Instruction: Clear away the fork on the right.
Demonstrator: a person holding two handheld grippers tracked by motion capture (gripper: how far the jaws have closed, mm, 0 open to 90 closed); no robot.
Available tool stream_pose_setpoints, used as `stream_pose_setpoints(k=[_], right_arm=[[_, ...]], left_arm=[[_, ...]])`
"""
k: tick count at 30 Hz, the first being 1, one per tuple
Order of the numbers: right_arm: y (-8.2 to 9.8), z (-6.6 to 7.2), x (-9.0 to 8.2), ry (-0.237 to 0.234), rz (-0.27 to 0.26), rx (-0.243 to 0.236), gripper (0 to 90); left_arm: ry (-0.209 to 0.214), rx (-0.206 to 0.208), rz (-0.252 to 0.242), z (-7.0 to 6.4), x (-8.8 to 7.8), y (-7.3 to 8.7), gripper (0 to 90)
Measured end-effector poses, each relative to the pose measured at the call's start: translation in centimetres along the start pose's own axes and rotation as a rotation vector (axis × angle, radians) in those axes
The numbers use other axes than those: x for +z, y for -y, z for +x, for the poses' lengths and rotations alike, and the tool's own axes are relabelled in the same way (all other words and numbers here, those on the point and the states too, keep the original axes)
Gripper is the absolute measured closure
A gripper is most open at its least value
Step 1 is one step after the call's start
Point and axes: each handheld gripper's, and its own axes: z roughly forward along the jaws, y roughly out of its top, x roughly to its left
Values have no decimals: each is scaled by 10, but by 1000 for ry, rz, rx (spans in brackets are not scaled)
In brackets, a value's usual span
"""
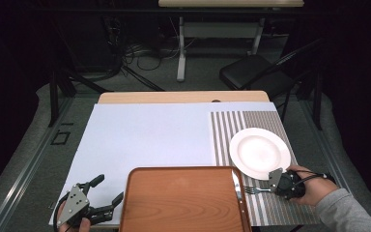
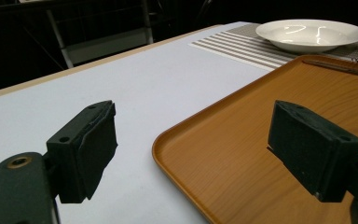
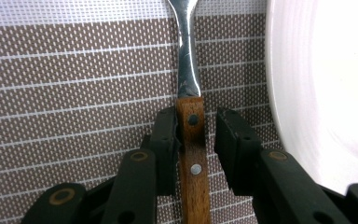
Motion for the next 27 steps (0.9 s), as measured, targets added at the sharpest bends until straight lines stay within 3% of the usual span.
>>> stream_pose_setpoints(k=[19,27], right_arm=[[-4,1,1,-10,26,-41,775],[-4,1,0,-13,25,-23,777]], left_arm=[[-1,-1,-2,0,-1,0,152],[-4,-2,-1,0,0,0,152]])
